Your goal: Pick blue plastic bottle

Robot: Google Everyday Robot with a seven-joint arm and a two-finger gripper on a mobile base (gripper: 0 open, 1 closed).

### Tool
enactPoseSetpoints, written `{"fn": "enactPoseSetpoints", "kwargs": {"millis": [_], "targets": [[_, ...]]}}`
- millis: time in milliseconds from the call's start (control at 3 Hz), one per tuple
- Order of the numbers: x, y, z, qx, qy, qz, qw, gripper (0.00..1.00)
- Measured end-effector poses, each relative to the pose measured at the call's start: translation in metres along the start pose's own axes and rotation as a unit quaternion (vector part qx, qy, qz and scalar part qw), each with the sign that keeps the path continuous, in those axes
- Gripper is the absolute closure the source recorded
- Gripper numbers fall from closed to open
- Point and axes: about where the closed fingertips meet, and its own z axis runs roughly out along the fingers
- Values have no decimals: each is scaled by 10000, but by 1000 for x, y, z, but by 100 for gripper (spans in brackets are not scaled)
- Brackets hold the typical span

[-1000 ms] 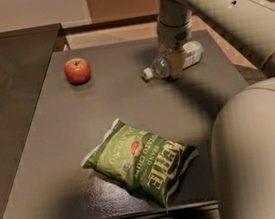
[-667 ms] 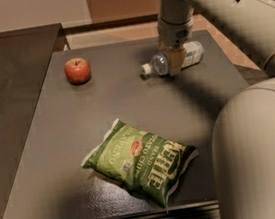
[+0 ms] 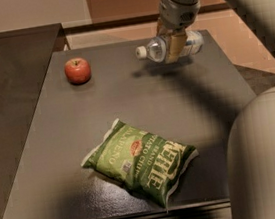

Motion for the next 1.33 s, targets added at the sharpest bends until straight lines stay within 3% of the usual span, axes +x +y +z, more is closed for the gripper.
{"fn": "enactPoseSetpoints", "kwargs": {"millis": [667, 1000, 1333], "targets": [[-34, -2, -72, 613, -526, -302, 9963, 100], [-48, -1, -91, 824, -745, -432, 9929, 100], [-48, -1, -91, 825, -745, -432, 9929, 100]]}}
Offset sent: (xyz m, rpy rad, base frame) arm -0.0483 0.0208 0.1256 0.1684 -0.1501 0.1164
